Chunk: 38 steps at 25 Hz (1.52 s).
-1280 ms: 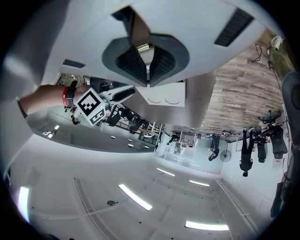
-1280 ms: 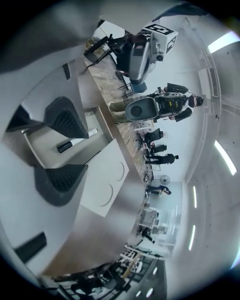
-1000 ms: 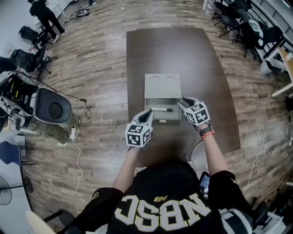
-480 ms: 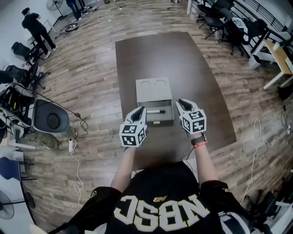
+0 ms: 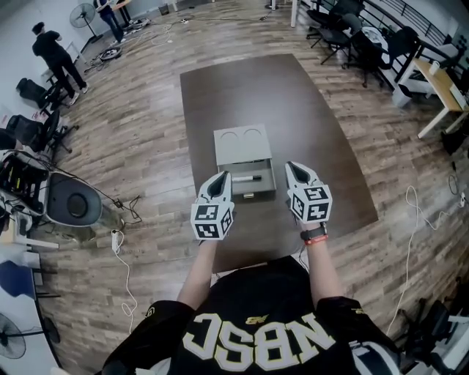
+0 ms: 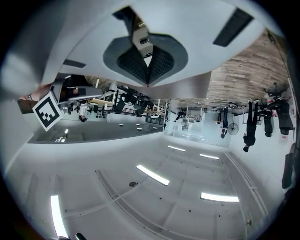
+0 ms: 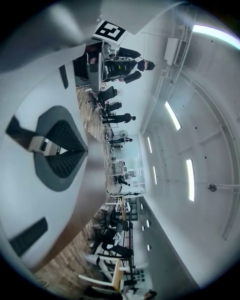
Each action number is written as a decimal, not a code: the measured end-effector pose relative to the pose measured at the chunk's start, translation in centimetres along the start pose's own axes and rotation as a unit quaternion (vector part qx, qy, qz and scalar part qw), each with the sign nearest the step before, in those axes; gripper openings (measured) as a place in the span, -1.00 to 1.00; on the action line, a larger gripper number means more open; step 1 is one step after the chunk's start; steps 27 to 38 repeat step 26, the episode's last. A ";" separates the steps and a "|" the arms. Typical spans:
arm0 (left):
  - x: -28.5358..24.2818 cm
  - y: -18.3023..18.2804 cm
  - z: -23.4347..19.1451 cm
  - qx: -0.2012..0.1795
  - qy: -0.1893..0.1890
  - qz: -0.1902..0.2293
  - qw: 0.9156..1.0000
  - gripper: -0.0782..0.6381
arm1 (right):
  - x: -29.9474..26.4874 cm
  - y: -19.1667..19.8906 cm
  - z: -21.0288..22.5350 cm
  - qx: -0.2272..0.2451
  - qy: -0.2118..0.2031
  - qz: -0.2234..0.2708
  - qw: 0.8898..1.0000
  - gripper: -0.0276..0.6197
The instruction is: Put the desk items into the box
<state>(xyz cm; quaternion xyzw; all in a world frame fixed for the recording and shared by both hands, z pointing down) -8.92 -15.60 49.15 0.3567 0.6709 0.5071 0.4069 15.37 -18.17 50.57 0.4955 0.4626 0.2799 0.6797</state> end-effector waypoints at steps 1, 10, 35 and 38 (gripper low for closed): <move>0.1 0.0 0.0 -0.002 -0.003 0.003 1.000 -0.73 | 0.2 0.1 -0.1 -0.001 0.005 0.002 1.000 -0.89; 1.0 -0.1 0.8 -0.008 -0.001 0.018 1.000 -0.74 | 2.2 -0.2 -0.8 -0.002 0.018 0.023 1.000 -0.89; 0.7 1.6 1.8 0.010 0.002 -0.005 1.000 -0.74 | 1.6 1.0 -0.1 -0.006 0.000 0.001 1.000 -0.89; 0.7 1.6 1.8 0.010 0.002 -0.005 1.000 -0.74 | 1.6 1.0 -0.1 -0.006 0.000 0.001 1.000 -0.89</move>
Point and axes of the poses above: the fingertips, and each gripper's own axes: x backward along the fingers, z to its right, y out of its underside, the point moved 7 cm from there along x, backward along the fingers, and after that the axes turned 2 degrees about -z, right-handed, at the moved point
